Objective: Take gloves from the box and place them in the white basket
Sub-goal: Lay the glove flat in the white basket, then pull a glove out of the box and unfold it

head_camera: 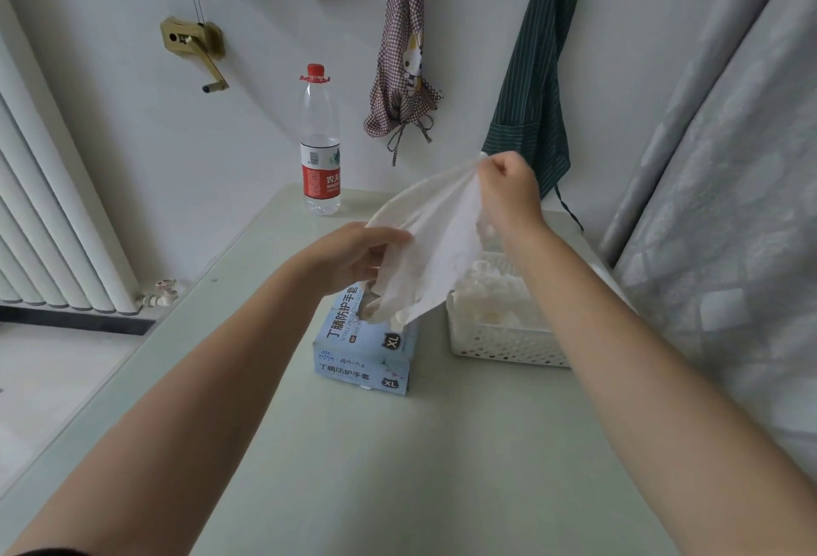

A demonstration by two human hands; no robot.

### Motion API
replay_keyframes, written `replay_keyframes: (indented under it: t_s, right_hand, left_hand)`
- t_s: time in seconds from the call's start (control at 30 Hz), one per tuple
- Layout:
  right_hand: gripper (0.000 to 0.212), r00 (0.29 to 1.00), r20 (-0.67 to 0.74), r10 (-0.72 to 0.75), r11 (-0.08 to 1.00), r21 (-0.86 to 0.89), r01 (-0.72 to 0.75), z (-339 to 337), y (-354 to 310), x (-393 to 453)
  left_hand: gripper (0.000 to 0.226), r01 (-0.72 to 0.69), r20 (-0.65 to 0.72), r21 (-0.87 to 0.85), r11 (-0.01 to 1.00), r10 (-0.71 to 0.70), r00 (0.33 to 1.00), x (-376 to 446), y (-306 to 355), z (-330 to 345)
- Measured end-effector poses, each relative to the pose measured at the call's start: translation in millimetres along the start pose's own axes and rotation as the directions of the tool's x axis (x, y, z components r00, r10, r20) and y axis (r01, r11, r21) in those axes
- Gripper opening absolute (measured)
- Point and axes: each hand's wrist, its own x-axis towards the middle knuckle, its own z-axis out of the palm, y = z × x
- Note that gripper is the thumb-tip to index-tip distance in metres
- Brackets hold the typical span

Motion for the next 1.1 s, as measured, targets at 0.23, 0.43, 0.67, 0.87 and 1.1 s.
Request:
replay_keyframes:
  t_s: [0.23, 0.43, 0.67, 0.87, 1.1]
  right_hand:
    - [0.022, 0.887, 0.161, 0.433, 0.894, 0.049, -0.446, -19.2, 56.6, 3.5]
    - [0.018, 0.885, -0.007, 0.466, 0.883, -0.066, -0.466, -74.2, 120.0, 19.4]
    - [0.026, 0.953, -0.028, 0.301, 0.781, -0.566, -0.263, -109.7, 179.2, 20.3]
    - [0.021, 0.985, -0.059, 0.159, 0.685, -0.712, -0.153, -112.2, 182.5, 14.9]
    - [0.032, 0.998, 0.005, 0.057, 0.387, -0.922, -0.018, -112.2, 176.4, 0.4]
  left_hand:
    - [0.031, 0.09, -0.265, 0.319, 0.943, -0.002, 0.964, 34.9, 3.0, 8.2]
    - [0.009, 0.05, -0.19, 0.551, 0.833, 0.067, 0.979, 86.3, 17.2, 72.6]
    - [0.014, -0.128, -0.008, 0.867, 0.482, 0.269, 0.963, 118.2, -21.1, 133.0]
    - [0.055, -0.193, 0.171, 0.956, 0.22, 0.112, 0.979, 116.0, -41.6, 156.2]
    - [0.065, -0.203, 0.193, 0.96, 0.194, 0.07, 0.979, 121.7, -52.6, 156.5]
